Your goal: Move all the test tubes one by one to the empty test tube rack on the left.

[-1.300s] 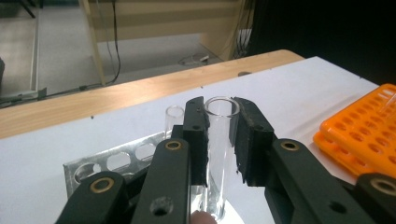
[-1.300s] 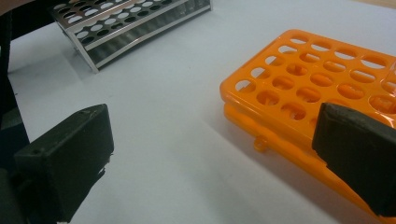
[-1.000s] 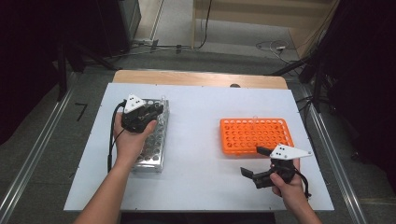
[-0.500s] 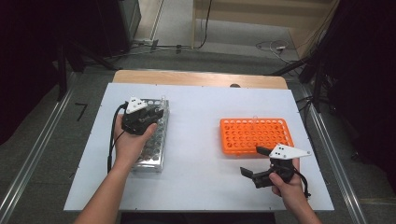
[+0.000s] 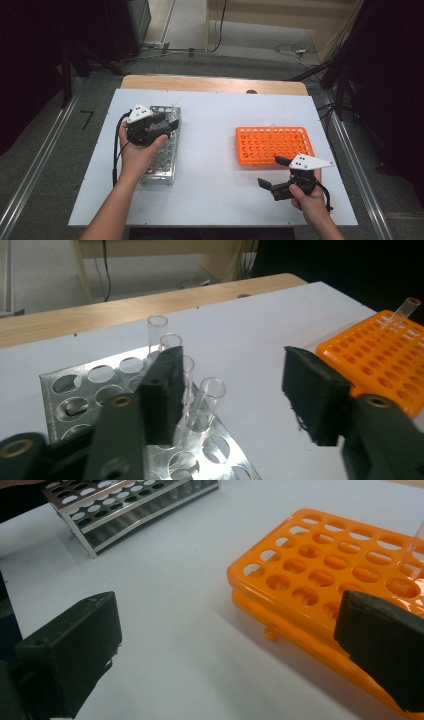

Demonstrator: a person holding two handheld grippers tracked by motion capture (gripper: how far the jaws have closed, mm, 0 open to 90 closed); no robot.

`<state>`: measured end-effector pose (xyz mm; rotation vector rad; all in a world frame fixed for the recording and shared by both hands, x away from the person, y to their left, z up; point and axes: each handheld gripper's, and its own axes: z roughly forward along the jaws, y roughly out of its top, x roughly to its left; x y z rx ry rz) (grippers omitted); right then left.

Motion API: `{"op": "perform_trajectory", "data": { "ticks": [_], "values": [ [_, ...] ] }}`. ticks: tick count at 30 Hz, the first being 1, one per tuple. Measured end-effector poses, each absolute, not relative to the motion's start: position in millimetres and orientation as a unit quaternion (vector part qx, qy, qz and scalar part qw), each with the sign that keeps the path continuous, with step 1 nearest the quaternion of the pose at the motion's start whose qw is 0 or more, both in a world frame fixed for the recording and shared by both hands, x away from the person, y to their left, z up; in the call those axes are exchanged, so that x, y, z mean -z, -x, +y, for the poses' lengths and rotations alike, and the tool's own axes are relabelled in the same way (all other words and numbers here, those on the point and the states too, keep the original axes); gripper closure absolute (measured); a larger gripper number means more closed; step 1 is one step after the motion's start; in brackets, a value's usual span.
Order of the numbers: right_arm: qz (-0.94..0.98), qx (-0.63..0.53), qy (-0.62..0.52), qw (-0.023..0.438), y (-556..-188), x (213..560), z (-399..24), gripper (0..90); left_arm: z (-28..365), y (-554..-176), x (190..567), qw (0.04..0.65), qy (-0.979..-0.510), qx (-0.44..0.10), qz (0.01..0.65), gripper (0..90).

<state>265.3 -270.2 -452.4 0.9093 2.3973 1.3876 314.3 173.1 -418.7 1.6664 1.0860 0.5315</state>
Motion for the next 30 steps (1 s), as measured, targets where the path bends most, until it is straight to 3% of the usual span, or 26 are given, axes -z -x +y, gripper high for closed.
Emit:
{"op": "perform_trajectory", "data": {
  "ticks": [5,12,24,30],
  "values": [
    [0.811,-0.476,-0.318,0.118,-270.4,450.3,-271.9,0.0,172.2,-299.6,414.1,0.534,-0.688,-0.214,0.442,16.8],
    [0.804,-0.477,-0.329,0.131,-281.4,445.4,-272.2,0.0,165.9,-275.5,412.3,0.544,-0.693,-0.202,0.427,3.3],
    [0.788,-0.476,-0.362,0.146,-318.5,440.4,-276.4,0.0,157.1,-242.0,423.8,0.556,-0.697,-0.182,0.416,0.0],
    [0.781,-0.470,-0.384,0.149,-337.7,445.6,-272.7,4.1,153.4,-234.8,426.1,0.561,-0.698,-0.172,0.410,0.0]
  ]
}}
